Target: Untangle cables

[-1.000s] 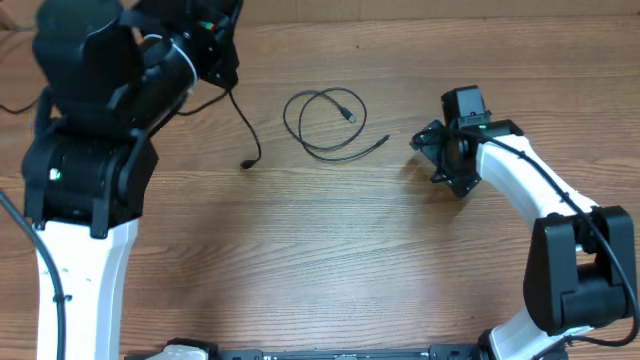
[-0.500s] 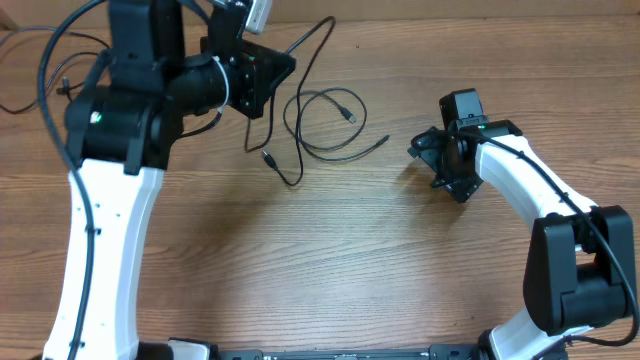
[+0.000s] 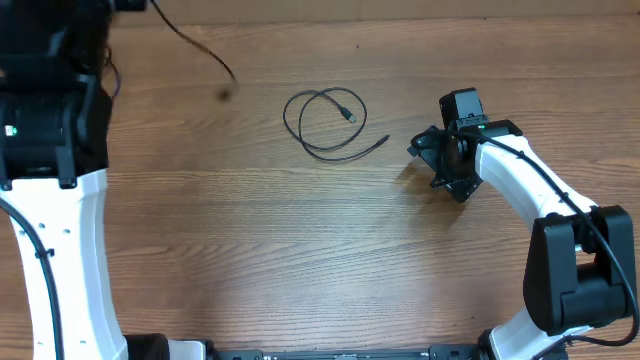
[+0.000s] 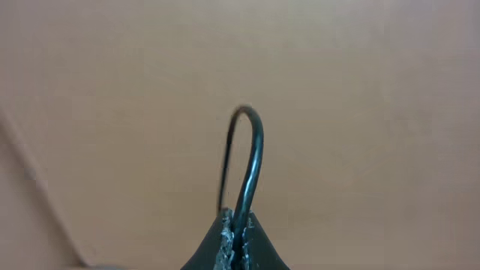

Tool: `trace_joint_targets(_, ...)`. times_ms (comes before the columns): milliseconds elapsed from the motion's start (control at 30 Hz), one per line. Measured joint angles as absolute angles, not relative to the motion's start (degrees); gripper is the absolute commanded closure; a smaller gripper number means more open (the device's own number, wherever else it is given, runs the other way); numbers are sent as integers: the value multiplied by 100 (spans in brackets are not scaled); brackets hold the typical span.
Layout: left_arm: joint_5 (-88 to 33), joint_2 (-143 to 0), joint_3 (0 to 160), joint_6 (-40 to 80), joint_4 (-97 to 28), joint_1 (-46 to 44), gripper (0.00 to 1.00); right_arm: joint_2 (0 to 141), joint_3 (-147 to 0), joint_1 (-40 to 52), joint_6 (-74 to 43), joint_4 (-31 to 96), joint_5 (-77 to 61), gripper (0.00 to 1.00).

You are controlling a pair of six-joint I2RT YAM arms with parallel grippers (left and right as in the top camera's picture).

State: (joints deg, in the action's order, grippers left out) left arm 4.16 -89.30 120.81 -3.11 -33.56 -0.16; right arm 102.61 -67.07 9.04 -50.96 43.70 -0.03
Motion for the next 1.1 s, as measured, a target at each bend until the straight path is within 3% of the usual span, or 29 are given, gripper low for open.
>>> trace_joint_targets(367, 226, -10746, 12121, -469, -4287, 12, 96, 10261, -6707, 904, -5096, 4372, -5, 0)
trace_joint_targets(667, 217, -12328, 12121, -644, -4038, 16, 94, 10261, -6707, 902, -5094, 4372, -5, 0)
trace_joint_targets(700, 217, -12578, 12121, -646, -4047, 16, 86, 10261, -6707, 902, -5098, 4372, -5, 0)
trace_joint_targets(733, 217, -12733, 12121, -646, -4062, 16, 71, 10261, -6707, 902, -5096, 4375, -5, 0)
trace_joint_targets(767, 220, -12877, 12121, -620, -4112, 21, 40, 10261, -6707, 904, -5096, 4375, -5, 0)
trace_joint_targets(833, 217, -13203, 12121, -561, -4283, 27, 21, 10261, -6707, 904, -5098, 4372, -5, 0)
trace_joint_targets(867, 220, -13275, 12119, -482, -4342, 27, 2, 10261, -6707, 904, -5094, 4372, -5, 0)
trace_joint_targets(1100, 248, -12943, 12208, 102, -4895, 43, 0, 10261, -6707, 904, -5098, 4370, -5, 0)
